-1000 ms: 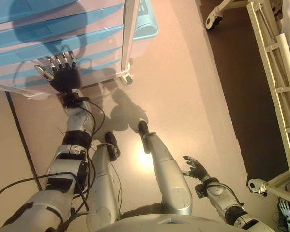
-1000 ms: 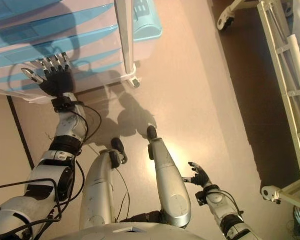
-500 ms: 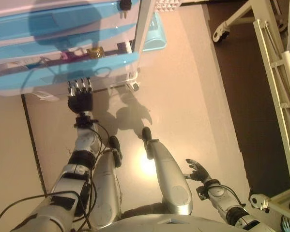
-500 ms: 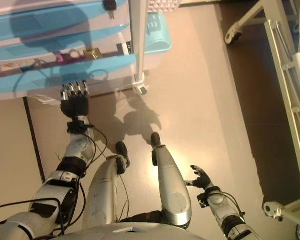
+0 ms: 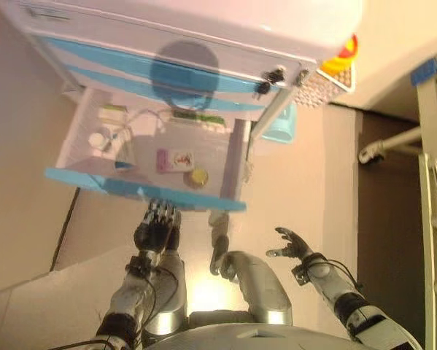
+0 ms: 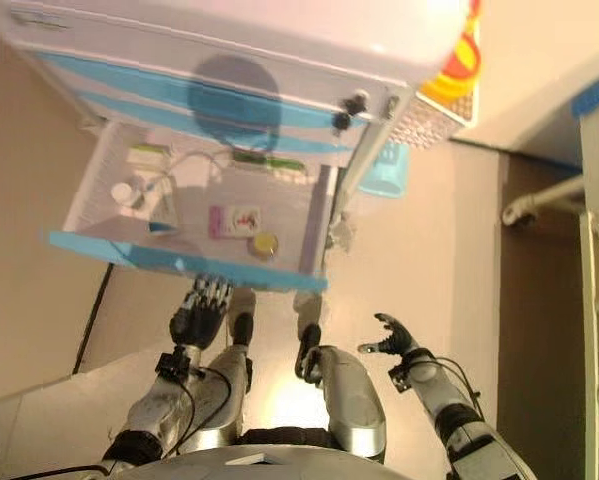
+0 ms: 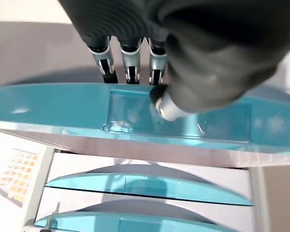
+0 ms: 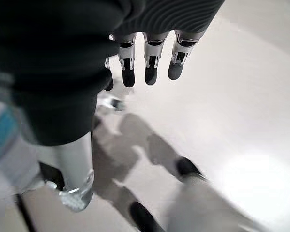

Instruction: Open the drawer and pick up the medicine

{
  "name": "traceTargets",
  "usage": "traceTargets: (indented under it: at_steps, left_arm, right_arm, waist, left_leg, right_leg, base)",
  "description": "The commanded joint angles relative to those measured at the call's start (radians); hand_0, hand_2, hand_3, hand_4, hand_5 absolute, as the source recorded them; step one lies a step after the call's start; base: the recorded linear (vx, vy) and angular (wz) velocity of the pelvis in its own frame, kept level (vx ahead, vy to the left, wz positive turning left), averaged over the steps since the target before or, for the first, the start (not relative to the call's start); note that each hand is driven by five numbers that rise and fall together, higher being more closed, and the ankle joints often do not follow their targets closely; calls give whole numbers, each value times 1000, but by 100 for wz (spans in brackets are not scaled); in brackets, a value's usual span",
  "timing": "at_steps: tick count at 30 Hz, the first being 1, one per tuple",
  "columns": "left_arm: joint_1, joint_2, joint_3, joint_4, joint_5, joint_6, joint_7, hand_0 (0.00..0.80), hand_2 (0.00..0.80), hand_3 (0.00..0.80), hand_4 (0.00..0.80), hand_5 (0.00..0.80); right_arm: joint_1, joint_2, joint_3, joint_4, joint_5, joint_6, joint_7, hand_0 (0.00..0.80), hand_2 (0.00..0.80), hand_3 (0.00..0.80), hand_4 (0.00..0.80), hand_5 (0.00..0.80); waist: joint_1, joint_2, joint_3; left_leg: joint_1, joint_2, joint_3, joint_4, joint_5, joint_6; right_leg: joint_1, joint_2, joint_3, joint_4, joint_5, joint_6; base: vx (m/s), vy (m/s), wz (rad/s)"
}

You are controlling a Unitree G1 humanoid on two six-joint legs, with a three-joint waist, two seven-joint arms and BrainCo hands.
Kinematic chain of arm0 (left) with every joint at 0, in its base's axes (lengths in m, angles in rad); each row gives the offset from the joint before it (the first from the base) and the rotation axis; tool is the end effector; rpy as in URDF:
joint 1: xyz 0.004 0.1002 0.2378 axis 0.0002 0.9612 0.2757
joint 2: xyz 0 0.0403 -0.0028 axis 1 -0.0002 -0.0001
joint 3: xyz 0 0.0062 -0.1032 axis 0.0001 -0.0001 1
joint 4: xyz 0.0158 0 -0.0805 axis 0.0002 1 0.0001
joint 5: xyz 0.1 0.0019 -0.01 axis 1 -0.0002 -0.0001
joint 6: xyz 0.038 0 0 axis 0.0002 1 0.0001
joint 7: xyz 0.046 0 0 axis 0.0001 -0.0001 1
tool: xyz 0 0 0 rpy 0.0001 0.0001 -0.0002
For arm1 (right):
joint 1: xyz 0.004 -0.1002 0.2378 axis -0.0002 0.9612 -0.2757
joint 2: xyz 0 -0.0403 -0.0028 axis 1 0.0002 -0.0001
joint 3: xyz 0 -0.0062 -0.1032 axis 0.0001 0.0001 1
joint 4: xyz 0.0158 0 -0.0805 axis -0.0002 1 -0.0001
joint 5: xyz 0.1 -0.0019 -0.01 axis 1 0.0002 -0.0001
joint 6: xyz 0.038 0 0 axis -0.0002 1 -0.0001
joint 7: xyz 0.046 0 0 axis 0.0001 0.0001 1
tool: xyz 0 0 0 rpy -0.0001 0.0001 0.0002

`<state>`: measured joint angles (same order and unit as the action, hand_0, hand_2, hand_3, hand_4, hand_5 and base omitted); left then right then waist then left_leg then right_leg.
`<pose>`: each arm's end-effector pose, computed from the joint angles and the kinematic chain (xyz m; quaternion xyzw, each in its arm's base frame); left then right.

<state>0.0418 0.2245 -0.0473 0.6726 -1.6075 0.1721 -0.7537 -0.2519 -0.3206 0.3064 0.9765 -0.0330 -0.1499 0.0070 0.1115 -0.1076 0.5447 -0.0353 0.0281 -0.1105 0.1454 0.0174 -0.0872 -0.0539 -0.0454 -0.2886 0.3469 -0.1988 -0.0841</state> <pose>0.1432 0.2034 -0.0703 -0.6767 0.0457 -0.0615 0.7323 0.1993 -0.2104 -0.0565 -0.2400 0.2971 0.0903 0.9197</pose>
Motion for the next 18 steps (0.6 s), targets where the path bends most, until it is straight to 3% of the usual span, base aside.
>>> traceTargets:
  at_steps: [1, 4, 7, 12, 16, 17, 18]
  left_arm:
    - [136, 2, 152, -53, -123, 61, -401, 800, 800, 800, 800, 800]
    - [200, -7, 182, 139, -36, 79, -339, 800, 800, 800, 800, 800]
    - [223, -13, 223, 247, 29, 87, -323, 800, 800, 800, 800, 800]
    - [226, -16, 227, 309, 131, 110, -339, 800, 800, 800, 800, 800]
    - [215, -10, 197, 323, 211, 57, -327, 800, 800, 800, 800, 800]
    - [203, -4, 188, 332, 241, 11, -299, 333, 333, 333, 333, 333]
    - [197, -2, 184, 336, 258, -10, -280, 0, 0, 0, 0, 0]
  right_arm:
    - [69, -82, -40, 114, 14, -18, 24, 0, 0, 0, 0, 0]
    - [51, -71, -65, 151, 27, -33, 27, 0, 0, 0, 0, 0]
    - [43, -55, -81, 195, 41, -61, 29, 0, 0, 0, 0, 0]
    - [49, -43, -98, 241, 44, -75, 21, 0, 0, 0, 0, 0]
    - [61, -43, -106, 254, 40, -75, 20, 0, 0, 0, 0, 0]
    - [68, -43, -107, 255, 43, -79, 22, 0, 0, 0, 0, 0]
    - [71, -42, -107, 257, 45, -81, 23, 0, 0, 0, 0, 0]
  waist:
    - [99, 118, -247]
    - [121, 130, -260]
    - [130, 133, -273]
    - [129, 132, -302]
    - [114, 130, -319]
    - [103, 127, -327]
    - [99, 126, -329]
  left_leg:
    - [-56, -97, -15, 75, -39, 76]
    - [-44, -103, -21, 37, -19, 78]
    - [-33, -110, -30, 9, -7, 78]
    - [-23, -118, -31, -17, -5, 83]
    - [-11, -121, -21, -36, -8, 91]
    - [-4, -119, -12, -44, -10, 94]
    - [-2, -118, -8, -46, -11, 95]
  right_leg:
    - [80, -40, 27, -95, 75, 42]
    - [93, -39, 12, -135, 94, 51]
    - [105, -36, 2, -169, 108, 58]
    - [111, -33, -8, -209, 127, 67]
    - [112, -29, -2, -228, 137, 73]
    - [111, -29, 1, -232, 140, 78]
    - [111, -29, 3, -234, 141, 79]
  base:
    - [-30, -31, 28]
    - [-65, -16, 22]
    - [-37, 20, 30]
    - [2, 51, 26]
    - [29, 65, 7]
    - [41, 64, -3]
    - [58, 72, -5]
